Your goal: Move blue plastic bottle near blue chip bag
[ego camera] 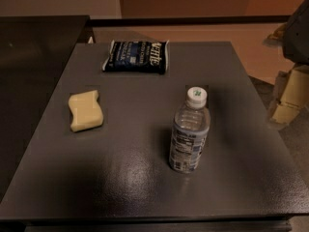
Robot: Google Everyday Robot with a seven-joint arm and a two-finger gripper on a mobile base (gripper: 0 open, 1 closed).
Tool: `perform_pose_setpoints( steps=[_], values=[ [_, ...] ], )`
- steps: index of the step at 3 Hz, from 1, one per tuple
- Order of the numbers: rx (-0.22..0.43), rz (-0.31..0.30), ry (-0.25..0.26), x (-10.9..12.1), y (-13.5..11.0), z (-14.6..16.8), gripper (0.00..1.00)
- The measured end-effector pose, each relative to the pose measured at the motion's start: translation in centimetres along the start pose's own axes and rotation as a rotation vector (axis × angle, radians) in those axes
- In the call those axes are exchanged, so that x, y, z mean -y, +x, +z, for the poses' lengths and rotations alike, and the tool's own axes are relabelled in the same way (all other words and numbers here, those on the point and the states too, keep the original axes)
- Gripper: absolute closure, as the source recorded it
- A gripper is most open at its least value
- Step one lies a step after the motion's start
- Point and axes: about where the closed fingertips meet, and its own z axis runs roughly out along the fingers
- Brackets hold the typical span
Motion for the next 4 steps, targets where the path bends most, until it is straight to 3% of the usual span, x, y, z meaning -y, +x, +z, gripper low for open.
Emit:
perform_pose_setpoints(
  steps=[1, 2, 4],
  values=[
    [0.000, 0.000, 0.000, 0.0, 0.0, 0.0, 0.00],
    [0.055, -0.023, -0.015, -0.8, -0.3, -0.1, 0.00],
    [0.302, -0.058, -0.061, -4.9, -2.1, 0.0, 0.00]
  ],
)
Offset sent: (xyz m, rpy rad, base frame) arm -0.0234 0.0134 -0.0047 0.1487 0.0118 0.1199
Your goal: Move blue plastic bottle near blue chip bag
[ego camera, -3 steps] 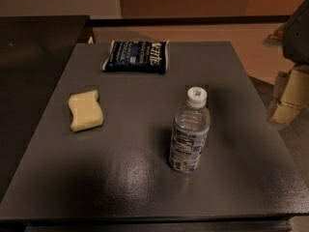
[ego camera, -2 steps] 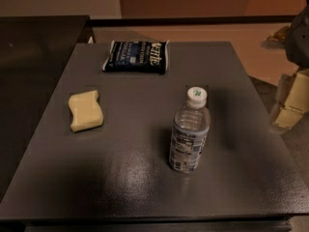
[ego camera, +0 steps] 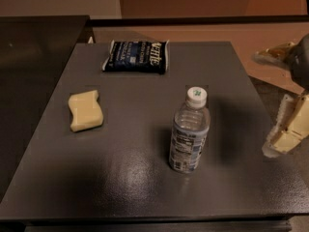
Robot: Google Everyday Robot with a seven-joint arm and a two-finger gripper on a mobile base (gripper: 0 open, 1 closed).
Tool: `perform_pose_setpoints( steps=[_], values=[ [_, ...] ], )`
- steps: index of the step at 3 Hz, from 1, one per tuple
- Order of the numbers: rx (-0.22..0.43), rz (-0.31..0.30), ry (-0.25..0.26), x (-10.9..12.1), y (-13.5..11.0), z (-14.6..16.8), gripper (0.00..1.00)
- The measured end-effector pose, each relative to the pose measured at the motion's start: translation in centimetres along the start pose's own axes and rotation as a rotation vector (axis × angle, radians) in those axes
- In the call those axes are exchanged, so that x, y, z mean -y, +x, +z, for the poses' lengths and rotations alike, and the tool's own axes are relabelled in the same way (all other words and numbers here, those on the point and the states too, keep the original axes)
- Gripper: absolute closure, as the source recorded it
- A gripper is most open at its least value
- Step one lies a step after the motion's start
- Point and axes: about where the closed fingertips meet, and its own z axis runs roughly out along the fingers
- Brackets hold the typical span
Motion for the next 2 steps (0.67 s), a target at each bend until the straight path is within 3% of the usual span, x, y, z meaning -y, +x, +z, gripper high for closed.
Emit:
perform_pose_setpoints(
  steps=[2],
  values=[
    [0.144, 0.004, -0.076, -2.4, -3.7, 3.4, 0.00]
  ],
)
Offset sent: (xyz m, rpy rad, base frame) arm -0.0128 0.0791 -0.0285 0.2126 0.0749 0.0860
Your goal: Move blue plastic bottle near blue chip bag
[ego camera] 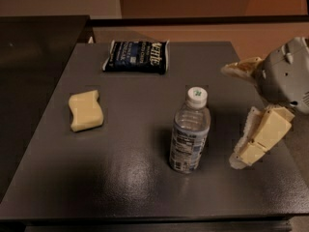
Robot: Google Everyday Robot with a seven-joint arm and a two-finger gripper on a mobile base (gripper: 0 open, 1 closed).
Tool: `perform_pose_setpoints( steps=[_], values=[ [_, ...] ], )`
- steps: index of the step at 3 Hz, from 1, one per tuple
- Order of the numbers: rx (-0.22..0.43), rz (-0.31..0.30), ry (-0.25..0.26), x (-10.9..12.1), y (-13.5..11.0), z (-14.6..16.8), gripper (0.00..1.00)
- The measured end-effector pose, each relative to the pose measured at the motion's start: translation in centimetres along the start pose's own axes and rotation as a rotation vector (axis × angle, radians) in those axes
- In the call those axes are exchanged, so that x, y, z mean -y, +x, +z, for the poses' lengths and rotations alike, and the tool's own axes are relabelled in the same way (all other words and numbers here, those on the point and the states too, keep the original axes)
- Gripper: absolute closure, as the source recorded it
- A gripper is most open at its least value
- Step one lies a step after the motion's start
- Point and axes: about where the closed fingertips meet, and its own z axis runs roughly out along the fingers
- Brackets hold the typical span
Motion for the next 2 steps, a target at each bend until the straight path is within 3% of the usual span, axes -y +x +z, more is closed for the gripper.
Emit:
perform_pose_setpoints(
  steps=[2],
  values=[
    [0.061, -0.002, -0.089, -1.3, -2.9, 3.0, 0.00]
  ],
)
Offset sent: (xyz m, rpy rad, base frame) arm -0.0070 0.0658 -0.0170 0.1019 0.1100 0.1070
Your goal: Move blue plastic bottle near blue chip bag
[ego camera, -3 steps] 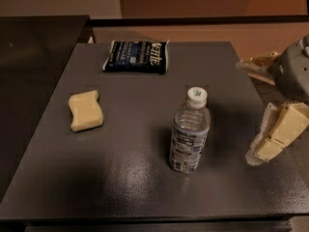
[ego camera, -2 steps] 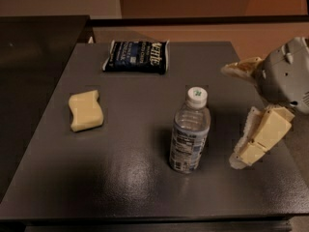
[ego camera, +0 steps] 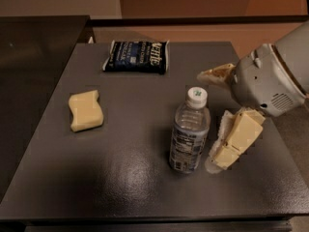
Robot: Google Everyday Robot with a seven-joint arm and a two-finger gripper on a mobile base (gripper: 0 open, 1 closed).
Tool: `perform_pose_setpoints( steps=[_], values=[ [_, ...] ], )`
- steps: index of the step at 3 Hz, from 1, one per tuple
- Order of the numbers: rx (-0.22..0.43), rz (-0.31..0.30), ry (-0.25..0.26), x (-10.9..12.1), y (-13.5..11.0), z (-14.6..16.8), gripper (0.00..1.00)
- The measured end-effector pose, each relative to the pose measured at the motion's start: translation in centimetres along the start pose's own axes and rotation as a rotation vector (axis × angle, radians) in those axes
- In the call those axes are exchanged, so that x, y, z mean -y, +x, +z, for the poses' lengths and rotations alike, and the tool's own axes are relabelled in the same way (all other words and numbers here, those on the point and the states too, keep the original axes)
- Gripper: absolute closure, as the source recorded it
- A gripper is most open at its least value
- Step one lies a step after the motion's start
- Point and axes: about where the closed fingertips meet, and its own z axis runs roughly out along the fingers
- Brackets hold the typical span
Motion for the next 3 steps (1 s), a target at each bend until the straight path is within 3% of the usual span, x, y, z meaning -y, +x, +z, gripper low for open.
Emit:
perform_pose_setpoints(
  steps=[1, 2, 3],
  values=[
    [0.019, 0.004, -0.043, -0.33, -0.80, 1.36, 0.00],
    [0.031, 0.009, -0.063, -0.37, -1.03, 2.19, 0.15],
    [0.037, 0.016, -0.070, -0.25, -1.07, 2.22, 0.39]
  ],
)
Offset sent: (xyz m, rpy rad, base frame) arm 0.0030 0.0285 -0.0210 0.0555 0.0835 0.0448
